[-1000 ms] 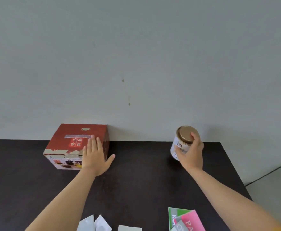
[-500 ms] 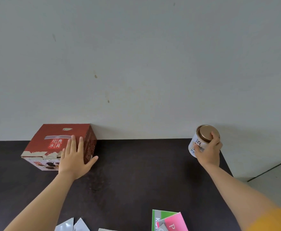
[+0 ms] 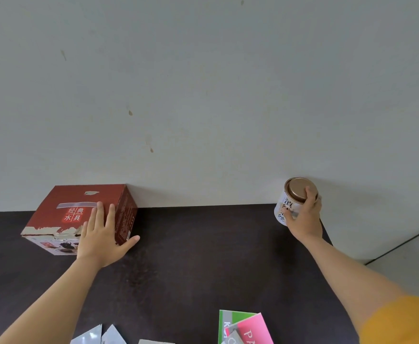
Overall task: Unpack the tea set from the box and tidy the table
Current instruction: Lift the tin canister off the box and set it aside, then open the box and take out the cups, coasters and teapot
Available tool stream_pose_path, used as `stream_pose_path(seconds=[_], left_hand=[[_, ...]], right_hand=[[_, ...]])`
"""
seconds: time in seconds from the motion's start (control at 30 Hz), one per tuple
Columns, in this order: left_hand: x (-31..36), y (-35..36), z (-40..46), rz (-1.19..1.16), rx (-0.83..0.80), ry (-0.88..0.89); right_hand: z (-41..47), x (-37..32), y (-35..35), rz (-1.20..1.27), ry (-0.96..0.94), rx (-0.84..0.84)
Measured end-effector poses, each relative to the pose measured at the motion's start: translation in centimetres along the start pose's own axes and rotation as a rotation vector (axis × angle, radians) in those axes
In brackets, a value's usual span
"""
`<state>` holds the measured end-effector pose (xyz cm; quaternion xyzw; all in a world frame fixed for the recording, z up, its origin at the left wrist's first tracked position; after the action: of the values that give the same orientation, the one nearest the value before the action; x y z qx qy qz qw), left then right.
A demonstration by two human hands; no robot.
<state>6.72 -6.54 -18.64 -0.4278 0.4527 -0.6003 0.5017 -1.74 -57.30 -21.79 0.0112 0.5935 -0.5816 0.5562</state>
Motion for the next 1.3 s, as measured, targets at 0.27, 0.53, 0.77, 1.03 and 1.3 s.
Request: stream_pose_path(seconds=[0.27,0.53,0.77,1.03,1.3], left_hand=[[0.0,-0.3,-0.1,-0.022,-0.03,0.004],[0.0,-1.1,0.3,-0.149,-0.104,0.005],[-2.5,-3.2,1.9,-0.672,-0.241,-0.114],[-12.1,-4.9,2.3,-0.486,-0.023,0.073],[-17.0,-2.6,2.9,-0.279,-0.243,0.207]], right_hand=[[-3.5,-2.2,-1.7,-0.172,-0.136,0.086],[-11.4,-12.3,1.1,-0.202,-0.305,-0.019],[-23.0,-23.9,6.1,0.058,-0.356,-0.21],[-30.4,-33.0,12.9,0.074,-0.527,-0.349],[-31.6,-36.8,16.0,-0.072,-0.555,-0.409]])
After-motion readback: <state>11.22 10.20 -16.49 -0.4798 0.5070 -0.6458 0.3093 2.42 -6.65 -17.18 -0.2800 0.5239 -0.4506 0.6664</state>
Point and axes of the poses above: each hand's wrist, its own z-axis towards the middle knuckle, its own y-axis out of the palm, x = y × z, the point moved 2 cm from there along z, towards the middle knuckle, and after that the axes turned 13 degrees about x, right-handed, at the moved point
